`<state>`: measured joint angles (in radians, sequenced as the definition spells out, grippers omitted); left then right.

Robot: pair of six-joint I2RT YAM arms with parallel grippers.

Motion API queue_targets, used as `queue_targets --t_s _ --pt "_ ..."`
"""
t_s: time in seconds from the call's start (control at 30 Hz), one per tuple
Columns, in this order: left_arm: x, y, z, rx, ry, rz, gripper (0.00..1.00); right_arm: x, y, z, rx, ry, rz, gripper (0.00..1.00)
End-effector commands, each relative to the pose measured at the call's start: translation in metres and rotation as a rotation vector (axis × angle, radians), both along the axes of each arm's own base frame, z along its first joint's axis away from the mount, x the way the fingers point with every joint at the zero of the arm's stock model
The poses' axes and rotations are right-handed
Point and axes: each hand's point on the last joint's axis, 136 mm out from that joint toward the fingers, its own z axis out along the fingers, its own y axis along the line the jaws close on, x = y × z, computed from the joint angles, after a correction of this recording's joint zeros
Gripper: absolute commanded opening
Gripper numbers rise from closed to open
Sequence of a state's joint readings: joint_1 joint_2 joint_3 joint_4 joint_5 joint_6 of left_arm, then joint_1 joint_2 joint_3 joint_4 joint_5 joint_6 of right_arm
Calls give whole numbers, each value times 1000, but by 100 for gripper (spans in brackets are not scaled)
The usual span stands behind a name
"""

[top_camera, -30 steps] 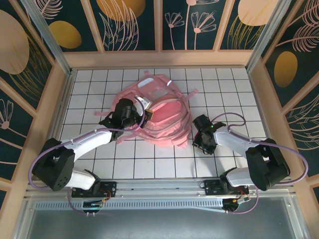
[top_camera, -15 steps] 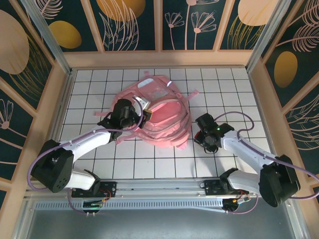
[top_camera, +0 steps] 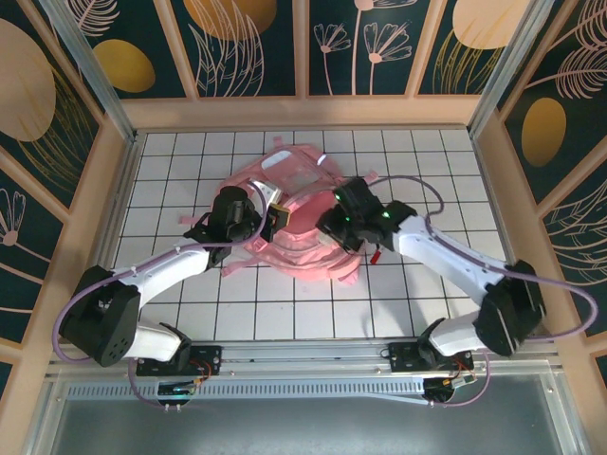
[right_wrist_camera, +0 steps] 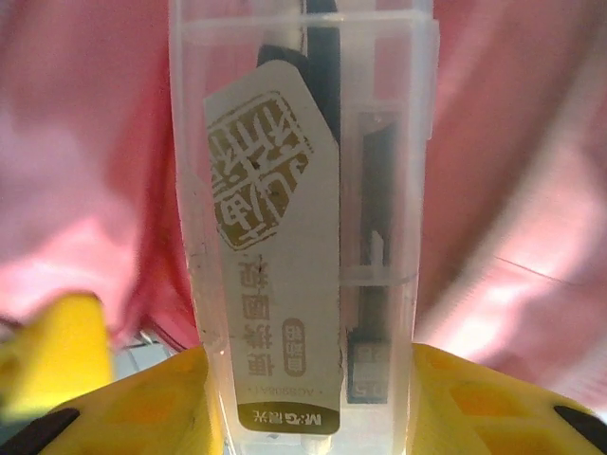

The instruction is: Pack the student bag

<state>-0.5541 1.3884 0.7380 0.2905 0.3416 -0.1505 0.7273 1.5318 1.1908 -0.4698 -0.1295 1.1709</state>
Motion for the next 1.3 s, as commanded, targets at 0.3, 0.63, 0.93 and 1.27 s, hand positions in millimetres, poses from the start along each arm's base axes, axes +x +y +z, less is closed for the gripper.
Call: queue_targets --t_s 0.3,0.63,0.93,1.27 --pt "-1 -11 41 -158 -71 -38 0 42 -3 20 134 -11 -65 72" --pt "-5 -12 33 -133 -77 -69 0 0 -176 -52 -221 6 -152 74" --pt "-12 -11 19 -122 -47 -83 0 0 -219 -115 -406 107 -117 65" --pt "-15 -10 21 -135 -34 -79 0 -5 -209 -164 -463 193 -33 53"
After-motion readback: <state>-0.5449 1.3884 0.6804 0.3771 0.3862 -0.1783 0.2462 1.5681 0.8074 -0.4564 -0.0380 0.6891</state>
